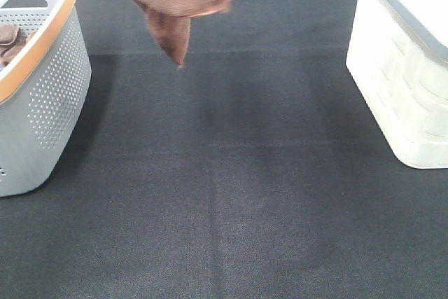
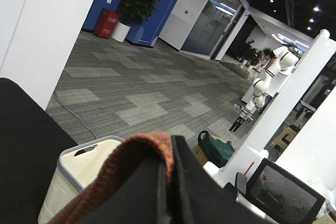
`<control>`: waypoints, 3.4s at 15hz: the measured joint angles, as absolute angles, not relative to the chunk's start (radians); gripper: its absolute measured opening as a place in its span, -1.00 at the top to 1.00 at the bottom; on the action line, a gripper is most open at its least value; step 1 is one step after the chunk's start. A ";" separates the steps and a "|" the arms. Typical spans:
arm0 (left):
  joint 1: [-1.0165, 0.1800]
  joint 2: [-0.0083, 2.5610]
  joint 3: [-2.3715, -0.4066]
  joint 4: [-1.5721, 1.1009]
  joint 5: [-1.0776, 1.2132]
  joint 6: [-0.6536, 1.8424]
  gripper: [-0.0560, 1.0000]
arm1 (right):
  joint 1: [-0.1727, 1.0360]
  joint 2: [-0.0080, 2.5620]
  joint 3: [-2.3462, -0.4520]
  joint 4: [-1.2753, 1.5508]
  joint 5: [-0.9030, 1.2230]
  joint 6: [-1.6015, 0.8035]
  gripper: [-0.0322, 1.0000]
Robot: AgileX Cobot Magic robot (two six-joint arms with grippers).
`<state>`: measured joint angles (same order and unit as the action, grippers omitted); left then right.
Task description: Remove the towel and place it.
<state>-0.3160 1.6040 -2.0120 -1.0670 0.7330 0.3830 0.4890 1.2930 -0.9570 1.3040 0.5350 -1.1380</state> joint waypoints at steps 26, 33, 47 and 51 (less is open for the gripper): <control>-0.403 1.624 -2.012 -0.384 0.876 0.152 0.89 | 0.490 1.327 -0.967 0.920 0.567 -0.861 0.94; -0.403 1.766 -2.012 -0.198 1.212 0.022 0.89 | 0.490 1.327 -1.191 0.248 0.868 -0.301 0.94; -0.402 1.943 -2.012 0.101 0.649 0.021 0.89 | 0.490 1.615 -1.261 -0.830 0.196 0.133 0.94; -0.383 2.048 -2.012 0.134 0.419 0.021 0.89 | 0.459 1.738 -1.428 -0.932 0.172 0.201 0.94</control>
<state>-0.3830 2.0480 -2.0120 0.1340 0.4190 0.0210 0.4590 1.7380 -1.4280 -0.9320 0.1720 0.2010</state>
